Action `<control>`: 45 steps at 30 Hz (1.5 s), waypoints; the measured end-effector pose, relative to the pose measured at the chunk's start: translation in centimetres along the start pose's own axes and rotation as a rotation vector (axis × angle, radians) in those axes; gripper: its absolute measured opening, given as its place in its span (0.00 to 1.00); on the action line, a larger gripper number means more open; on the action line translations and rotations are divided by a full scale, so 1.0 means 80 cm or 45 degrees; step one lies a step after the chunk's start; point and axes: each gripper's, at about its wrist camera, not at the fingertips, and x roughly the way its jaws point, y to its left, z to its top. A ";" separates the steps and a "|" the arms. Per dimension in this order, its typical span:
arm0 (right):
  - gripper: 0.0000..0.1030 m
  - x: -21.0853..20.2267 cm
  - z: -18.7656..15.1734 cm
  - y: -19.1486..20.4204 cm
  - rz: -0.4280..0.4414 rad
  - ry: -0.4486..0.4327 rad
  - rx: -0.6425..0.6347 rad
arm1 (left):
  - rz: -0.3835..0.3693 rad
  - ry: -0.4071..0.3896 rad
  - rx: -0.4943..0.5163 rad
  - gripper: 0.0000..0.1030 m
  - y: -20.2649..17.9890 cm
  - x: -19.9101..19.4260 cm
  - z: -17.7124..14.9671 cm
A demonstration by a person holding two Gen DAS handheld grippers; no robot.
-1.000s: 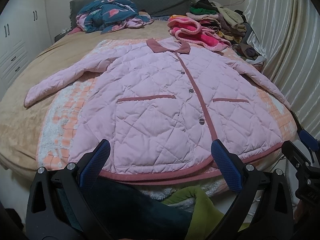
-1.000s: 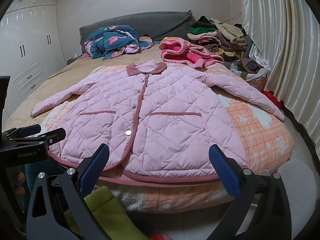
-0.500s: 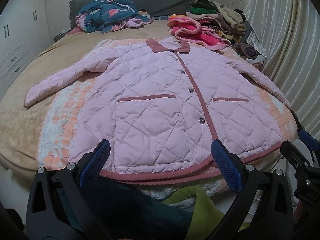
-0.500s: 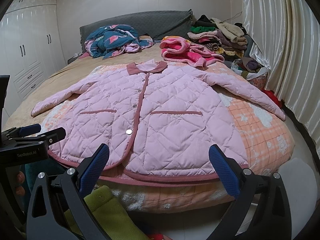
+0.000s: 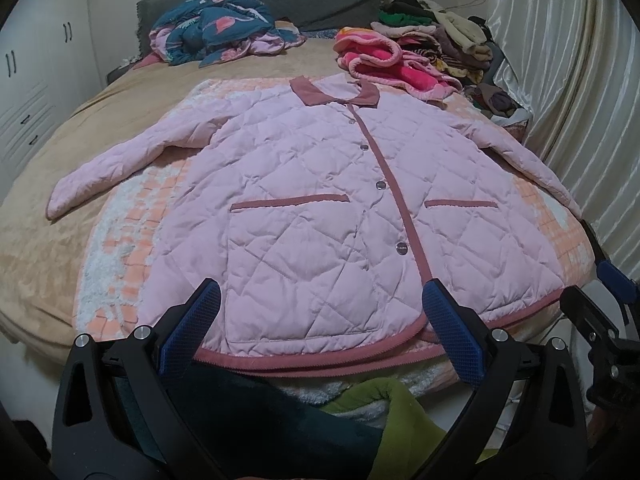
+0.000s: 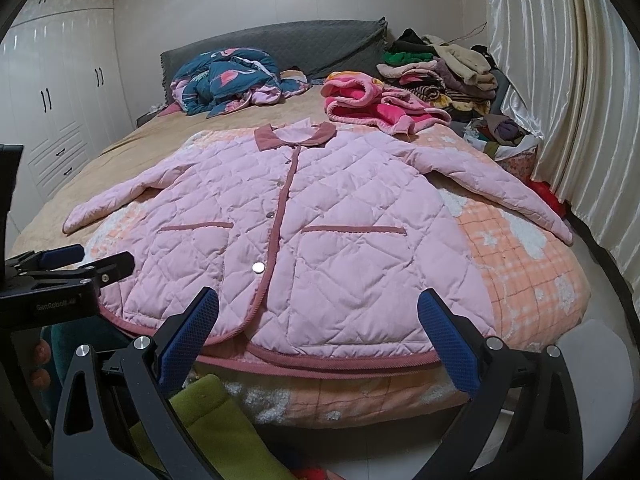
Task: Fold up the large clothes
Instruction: 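Move the right gripper toward the sleeve cuff nearest it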
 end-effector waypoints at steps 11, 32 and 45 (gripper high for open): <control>0.96 -0.010 0.055 -0.027 -0.044 -0.093 -0.001 | -0.019 -0.006 0.035 0.92 -0.012 0.030 0.085; 0.96 0.014 0.135 -0.140 -0.193 -0.205 0.169 | -0.039 -0.007 0.191 0.92 -0.087 0.094 0.193; 0.96 0.092 0.153 -0.200 -0.260 -0.134 0.282 | -0.031 0.017 0.217 0.92 -0.134 0.147 0.229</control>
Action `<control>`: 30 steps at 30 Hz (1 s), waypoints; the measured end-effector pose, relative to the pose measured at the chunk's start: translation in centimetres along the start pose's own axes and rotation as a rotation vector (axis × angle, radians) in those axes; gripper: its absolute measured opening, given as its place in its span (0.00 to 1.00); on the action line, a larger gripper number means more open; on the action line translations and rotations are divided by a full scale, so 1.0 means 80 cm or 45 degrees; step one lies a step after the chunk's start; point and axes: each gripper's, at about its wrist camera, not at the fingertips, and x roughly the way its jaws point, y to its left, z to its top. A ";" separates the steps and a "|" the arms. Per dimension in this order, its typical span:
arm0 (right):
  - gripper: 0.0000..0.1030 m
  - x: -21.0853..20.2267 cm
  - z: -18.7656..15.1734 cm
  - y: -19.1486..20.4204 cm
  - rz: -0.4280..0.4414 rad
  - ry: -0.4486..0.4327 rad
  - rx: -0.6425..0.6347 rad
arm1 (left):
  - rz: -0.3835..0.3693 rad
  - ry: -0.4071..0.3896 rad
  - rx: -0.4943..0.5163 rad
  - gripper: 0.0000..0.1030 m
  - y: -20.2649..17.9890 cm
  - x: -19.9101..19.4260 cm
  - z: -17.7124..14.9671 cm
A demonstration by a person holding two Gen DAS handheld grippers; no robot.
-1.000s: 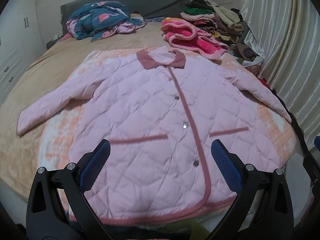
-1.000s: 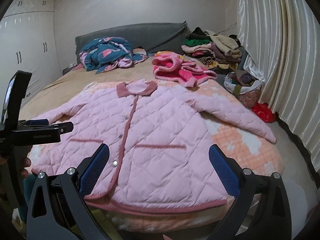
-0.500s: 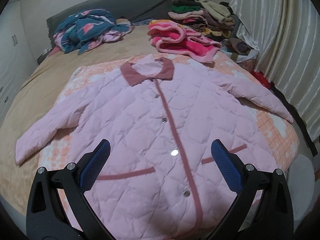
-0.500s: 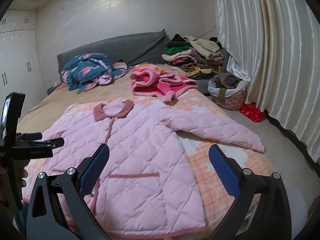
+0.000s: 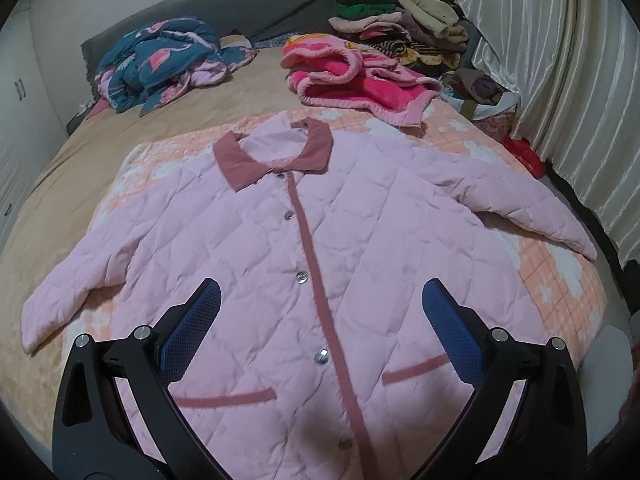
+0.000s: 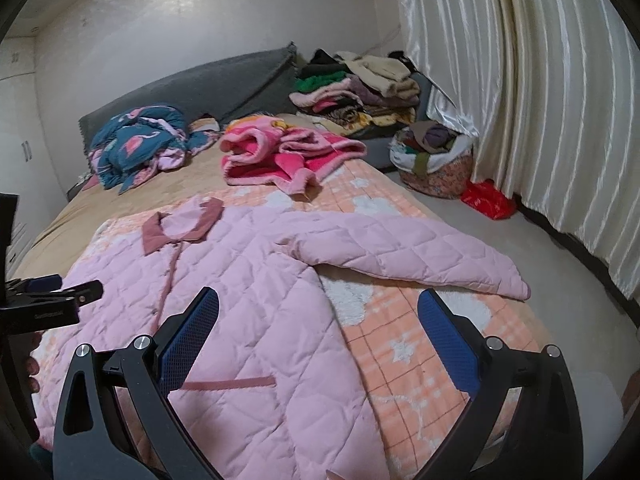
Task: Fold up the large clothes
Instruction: 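Move the right gripper toward the sleeve cuff nearest it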
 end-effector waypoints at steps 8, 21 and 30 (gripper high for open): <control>0.96 0.058 0.002 -0.044 -0.047 0.057 0.142 | -0.020 0.041 0.025 0.92 -0.038 0.043 0.022; 0.96 0.126 0.003 -0.124 -0.173 0.110 0.332 | -0.055 0.148 0.090 0.92 -0.099 0.112 0.027; 0.96 0.179 -0.009 -0.193 -0.226 0.203 0.545 | -0.102 0.167 0.132 0.92 -0.124 0.139 0.031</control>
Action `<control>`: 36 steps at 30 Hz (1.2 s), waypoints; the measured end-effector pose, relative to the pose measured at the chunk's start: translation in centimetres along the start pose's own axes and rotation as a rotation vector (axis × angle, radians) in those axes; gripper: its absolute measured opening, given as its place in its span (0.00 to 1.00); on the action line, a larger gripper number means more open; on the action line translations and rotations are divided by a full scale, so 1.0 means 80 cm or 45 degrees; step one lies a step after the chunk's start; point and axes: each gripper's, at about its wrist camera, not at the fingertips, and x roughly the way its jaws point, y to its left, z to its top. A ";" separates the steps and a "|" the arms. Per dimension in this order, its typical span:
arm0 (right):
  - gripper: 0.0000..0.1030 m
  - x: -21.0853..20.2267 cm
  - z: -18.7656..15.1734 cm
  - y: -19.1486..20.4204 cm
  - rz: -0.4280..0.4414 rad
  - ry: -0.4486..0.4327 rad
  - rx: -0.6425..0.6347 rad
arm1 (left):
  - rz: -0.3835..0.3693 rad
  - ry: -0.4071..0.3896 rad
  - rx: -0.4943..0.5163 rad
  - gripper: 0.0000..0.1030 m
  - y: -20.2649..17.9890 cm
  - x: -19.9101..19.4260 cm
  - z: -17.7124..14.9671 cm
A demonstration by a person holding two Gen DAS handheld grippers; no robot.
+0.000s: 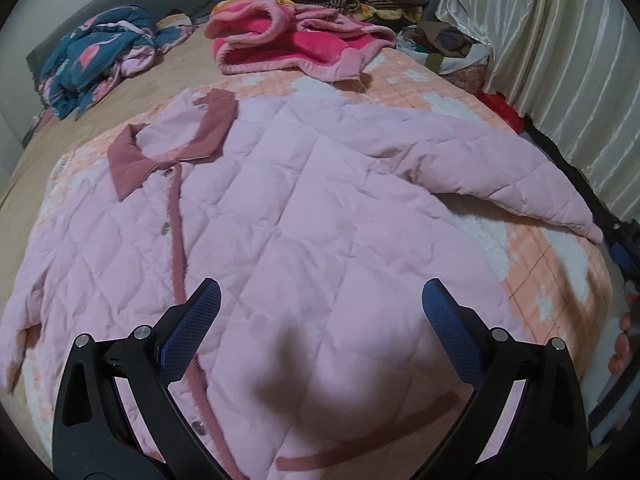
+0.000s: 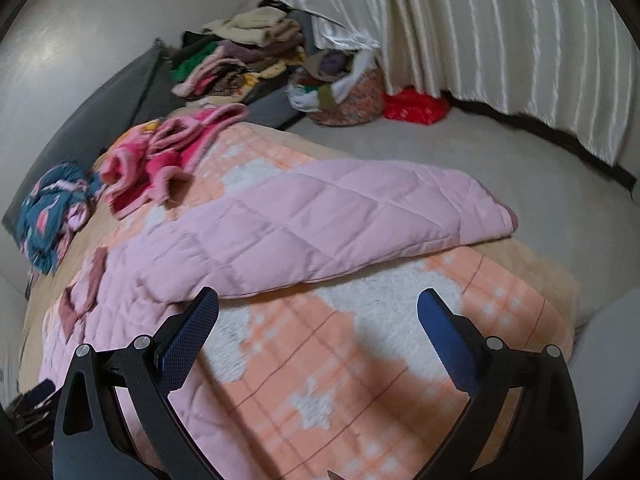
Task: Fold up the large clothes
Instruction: 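Move the right gripper toward the sleeve cuff nearest it, then grasp the ribbed sleeve cuff with the right gripper and lift it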
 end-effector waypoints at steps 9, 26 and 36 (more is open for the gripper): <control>0.96 0.059 0.028 -0.058 -0.110 0.052 0.267 | 0.051 -0.014 0.028 0.92 -0.011 0.014 0.026; 0.33 0.136 0.069 -0.144 -0.089 0.060 0.647 | 0.123 -0.022 -0.029 0.92 0.052 0.007 0.030; 0.23 0.038 0.133 -0.070 0.064 -0.198 0.233 | 0.126 -0.112 -0.109 0.92 0.088 -0.047 0.047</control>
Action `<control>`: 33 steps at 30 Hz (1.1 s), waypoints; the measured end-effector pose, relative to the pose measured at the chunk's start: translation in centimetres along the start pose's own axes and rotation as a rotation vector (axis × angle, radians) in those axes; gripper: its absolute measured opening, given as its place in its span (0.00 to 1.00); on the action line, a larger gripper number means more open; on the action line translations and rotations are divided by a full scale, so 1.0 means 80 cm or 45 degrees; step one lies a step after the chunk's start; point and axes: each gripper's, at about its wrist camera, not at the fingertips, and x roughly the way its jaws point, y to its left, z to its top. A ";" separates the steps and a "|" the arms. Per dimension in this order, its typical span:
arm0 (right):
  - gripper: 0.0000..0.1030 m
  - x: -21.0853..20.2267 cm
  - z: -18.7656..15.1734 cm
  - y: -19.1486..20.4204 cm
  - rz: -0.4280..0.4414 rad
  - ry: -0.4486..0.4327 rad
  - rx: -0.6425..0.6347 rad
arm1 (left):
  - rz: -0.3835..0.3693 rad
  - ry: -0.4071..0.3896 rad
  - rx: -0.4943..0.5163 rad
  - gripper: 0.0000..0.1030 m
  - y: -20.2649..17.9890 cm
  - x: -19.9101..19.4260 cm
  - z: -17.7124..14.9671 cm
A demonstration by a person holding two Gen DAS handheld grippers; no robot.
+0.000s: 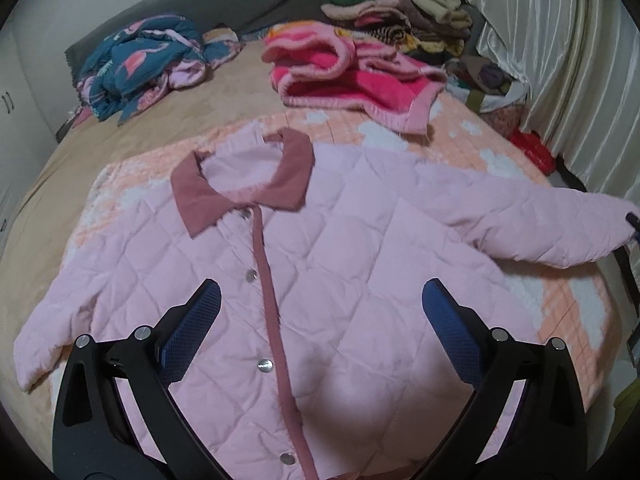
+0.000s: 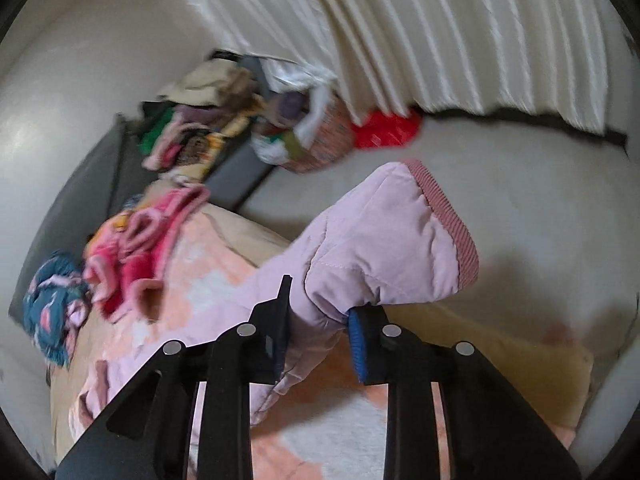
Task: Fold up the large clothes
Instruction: 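Grasp the ribbed sleeve cuff with the right gripper and lift it, then carry the sleeve across the jacket front with the right gripper and release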
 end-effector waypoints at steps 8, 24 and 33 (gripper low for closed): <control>0.23 -0.074 0.020 0.090 0.146 -0.126 -0.227 | -0.025 -0.017 0.003 0.92 0.021 -0.033 0.020; 0.23 -0.154 0.005 0.284 0.410 -0.190 -0.553 | 0.015 -0.080 -0.141 0.92 0.106 -0.081 0.038; 0.22 -0.176 -0.026 0.368 0.575 -0.170 -0.661 | 0.025 -0.094 -0.189 0.92 0.150 -0.096 0.041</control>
